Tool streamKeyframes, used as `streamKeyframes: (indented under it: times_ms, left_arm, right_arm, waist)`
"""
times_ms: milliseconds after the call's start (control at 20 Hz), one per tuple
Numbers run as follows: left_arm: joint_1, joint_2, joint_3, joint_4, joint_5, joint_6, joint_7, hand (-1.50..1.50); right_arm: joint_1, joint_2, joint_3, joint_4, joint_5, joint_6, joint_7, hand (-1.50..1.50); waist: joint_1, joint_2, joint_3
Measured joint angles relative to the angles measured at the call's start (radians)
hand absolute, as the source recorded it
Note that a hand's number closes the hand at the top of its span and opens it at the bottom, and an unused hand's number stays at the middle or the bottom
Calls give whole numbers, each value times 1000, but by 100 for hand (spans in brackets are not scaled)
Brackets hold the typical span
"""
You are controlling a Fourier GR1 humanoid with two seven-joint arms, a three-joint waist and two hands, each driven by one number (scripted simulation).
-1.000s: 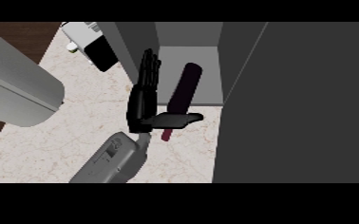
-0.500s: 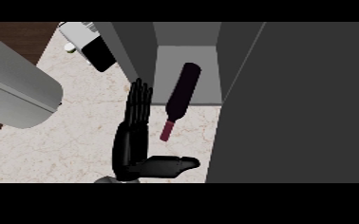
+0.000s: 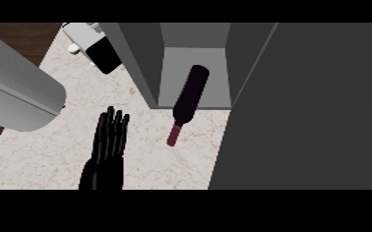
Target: Pick up the wine, place it into the cabinet and close the cabinet
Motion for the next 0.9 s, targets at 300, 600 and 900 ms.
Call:
streamKeyframes:
  times_ms: [300,600,900]
  left_arm:
    - [105,109,77,-89,46,-69,-17,-150]
    - [198,182,166,-153,105,-140,-45,-150]
    - [282,248,246,-206,170,-223,-60,-150]
  right_arm:
    - [-63,24,69,6,15,-21,61,150]
    - [-160,105,137,31,46,-82,182,150]
    - [-287,165,203,77,68,-174,246,150]
  waist:
    - [4,-1,-2]
    - [11,-1,-4]
    - [26,-2,-5]
